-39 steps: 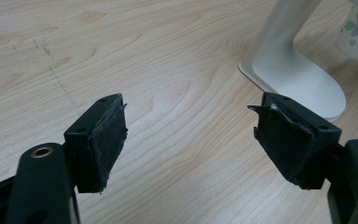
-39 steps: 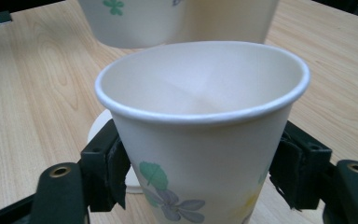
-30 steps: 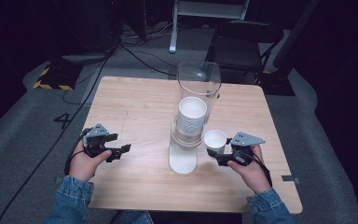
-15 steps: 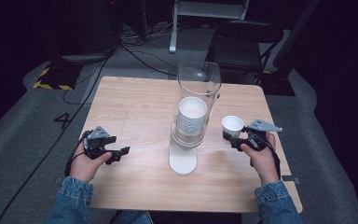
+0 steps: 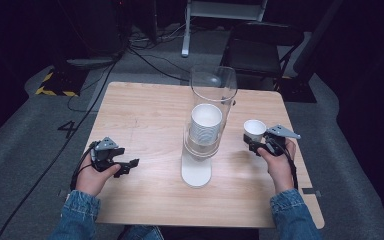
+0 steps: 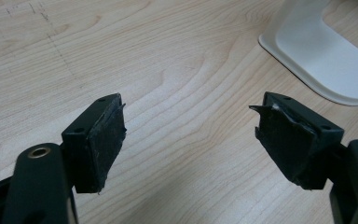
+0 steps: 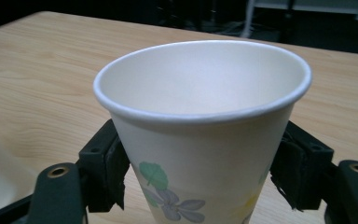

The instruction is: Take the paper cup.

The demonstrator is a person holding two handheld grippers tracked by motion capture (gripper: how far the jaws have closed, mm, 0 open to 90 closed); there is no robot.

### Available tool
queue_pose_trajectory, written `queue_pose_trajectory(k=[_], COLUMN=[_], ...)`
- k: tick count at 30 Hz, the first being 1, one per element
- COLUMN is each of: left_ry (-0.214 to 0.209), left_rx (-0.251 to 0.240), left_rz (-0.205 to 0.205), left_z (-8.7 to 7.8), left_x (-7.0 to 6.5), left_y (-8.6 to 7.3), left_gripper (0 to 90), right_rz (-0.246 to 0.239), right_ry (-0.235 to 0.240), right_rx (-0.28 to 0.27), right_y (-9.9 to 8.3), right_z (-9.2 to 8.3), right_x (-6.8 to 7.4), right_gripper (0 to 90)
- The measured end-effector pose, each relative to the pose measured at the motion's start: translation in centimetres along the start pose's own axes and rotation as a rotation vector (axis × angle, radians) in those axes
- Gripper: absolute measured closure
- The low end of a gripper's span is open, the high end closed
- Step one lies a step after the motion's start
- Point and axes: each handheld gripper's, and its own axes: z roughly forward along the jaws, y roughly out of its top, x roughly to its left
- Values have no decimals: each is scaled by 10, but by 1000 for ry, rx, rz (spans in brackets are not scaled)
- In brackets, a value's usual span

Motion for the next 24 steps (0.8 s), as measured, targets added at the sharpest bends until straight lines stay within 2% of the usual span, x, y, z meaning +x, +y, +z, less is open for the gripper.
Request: queue_pose_trajectory(k=[2, 3, 5, 13, 24], left_ry=[1, 1, 3, 9, 7], left_rx=[3, 1, 0, 7, 9], left_rz=[6, 8, 9, 13, 14], left_z=[0, 0, 1, 2, 4], left_x=[0, 0, 0, -1, -2], left_y=[0, 0, 0, 0, 0], left_gripper=[234, 234, 235, 235, 235], right_rz=[2, 14, 9, 17, 18], right_ry=[-35, -43, -49, -48, -29], right_rx=[15, 24, 57, 101, 110], right_y=[-4, -6, -9, -19, -24], right_z=[4, 6, 11, 20, 24], right_x=[-1, -1, -1, -1, 0], right_gripper=[285, 283, 281, 281, 274])
